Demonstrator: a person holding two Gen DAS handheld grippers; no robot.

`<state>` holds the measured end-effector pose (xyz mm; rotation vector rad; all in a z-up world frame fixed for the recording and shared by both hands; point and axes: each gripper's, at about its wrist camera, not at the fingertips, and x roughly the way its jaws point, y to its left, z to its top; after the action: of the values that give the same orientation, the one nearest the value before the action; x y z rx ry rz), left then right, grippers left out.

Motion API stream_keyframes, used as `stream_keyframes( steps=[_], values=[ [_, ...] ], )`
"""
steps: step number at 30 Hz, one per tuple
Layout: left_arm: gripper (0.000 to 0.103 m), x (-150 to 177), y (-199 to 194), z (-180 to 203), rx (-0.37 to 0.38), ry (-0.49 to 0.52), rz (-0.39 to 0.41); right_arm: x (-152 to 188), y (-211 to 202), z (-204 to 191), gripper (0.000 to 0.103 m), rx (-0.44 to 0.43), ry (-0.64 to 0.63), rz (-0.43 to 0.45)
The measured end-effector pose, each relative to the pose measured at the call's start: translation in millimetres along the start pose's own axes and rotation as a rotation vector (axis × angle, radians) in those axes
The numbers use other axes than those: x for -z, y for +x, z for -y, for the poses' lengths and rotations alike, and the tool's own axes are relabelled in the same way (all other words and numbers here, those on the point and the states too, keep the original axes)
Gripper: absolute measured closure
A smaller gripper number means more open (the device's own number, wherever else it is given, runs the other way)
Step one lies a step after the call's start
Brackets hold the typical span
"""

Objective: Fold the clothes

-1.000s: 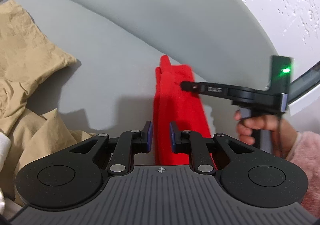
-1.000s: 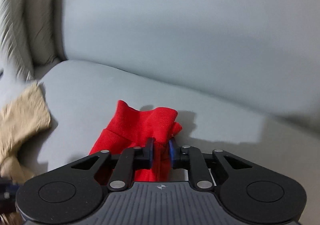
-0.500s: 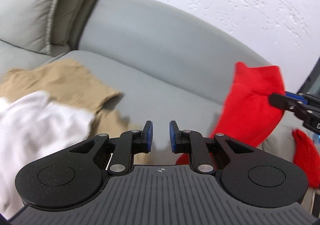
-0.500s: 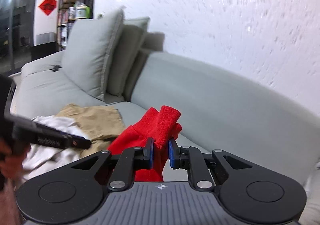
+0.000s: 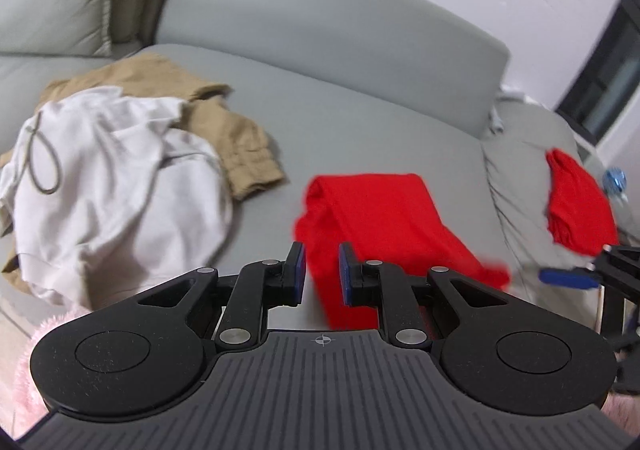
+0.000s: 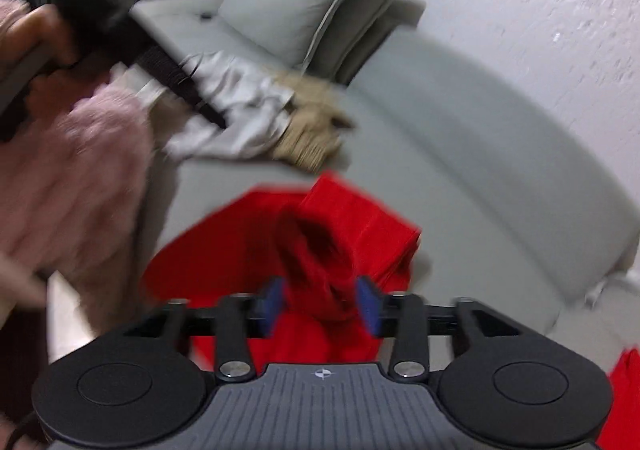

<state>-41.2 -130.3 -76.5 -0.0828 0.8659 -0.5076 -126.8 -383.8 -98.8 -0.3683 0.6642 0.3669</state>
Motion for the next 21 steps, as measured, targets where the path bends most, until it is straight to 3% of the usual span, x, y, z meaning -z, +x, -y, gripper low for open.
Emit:
stream_keyframes(
  steps=[3,6,8,10,14,17,19,21],
  values=[
    [0.085,6,14,15,0.026,0.045,-0.030,11,-29,6,0.043,0.033,0.164,0.034],
    [0.084,11,26,31,0.049,0.104,-0.048,23,-37,16,0.043,0.062,0.370,0.054],
    [0.084,11,32,44,0.052,0.146,-0.044,23,-24,22,0.053,0.058,0.476,0.066],
    [0.084,7,41,54,0.039,0.160,-0.030,23,-12,28,0.090,0.055,0.581,0.077],
    [0.088,4,68,76,0.026,0.173,-0.025,23,15,39,0.090,0.046,0.784,0.098],
    [0.096,6,87,87,0.018,0.177,-0.039,19,53,36,0.084,0.071,0.798,0.061],
    [0.099,21,104,87,0.000,0.212,-0.132,28,78,29,0.074,0.059,0.781,-0.036],
    [0.098,36,107,86,-0.007,0.267,-0.168,36,77,18,0.073,0.048,0.740,-0.101]
  ],
)
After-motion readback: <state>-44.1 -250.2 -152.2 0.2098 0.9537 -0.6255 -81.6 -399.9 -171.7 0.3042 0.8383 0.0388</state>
